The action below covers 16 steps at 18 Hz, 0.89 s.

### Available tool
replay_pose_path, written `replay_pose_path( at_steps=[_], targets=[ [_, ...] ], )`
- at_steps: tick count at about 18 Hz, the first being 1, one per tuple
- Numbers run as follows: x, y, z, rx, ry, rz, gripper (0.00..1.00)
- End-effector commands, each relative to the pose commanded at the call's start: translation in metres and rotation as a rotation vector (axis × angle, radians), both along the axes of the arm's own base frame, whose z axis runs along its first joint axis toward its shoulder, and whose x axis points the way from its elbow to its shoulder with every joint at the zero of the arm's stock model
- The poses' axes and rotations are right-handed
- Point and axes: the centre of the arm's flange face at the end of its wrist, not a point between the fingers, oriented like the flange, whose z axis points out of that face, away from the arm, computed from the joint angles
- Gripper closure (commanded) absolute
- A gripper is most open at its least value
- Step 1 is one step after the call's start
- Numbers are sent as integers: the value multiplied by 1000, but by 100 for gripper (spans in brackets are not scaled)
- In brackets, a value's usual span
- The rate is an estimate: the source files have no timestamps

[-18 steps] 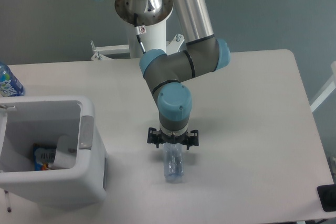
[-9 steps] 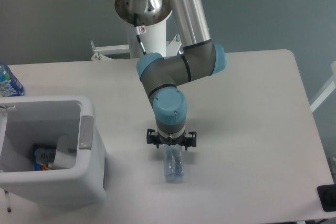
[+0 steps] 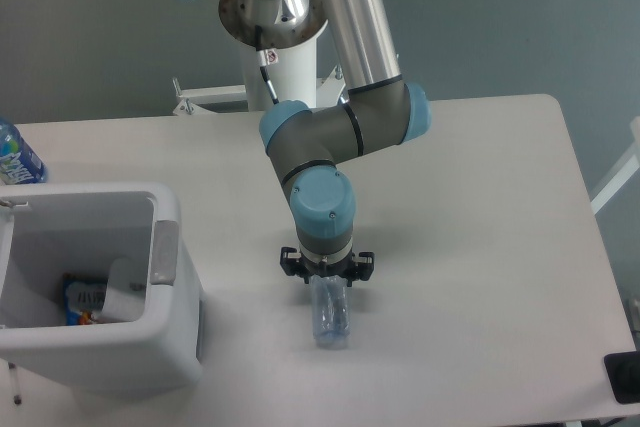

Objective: Place the trash in the trash can
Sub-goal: 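Close the gripper around the bottle's cap end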

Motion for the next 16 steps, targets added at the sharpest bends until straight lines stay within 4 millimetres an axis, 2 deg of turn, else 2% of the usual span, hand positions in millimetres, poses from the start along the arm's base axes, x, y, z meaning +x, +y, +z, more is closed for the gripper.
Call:
replay_pose_path(
  at_steps=[3, 10, 13, 16],
  targets=[
    [0, 0, 1, 1, 1, 0, 40],
    [0, 0, 5, 5, 5, -2, 41],
    [-1, -1, 14, 14, 16, -8, 41],
    [-6, -1, 36, 43, 44, -18, 41]
  ],
)
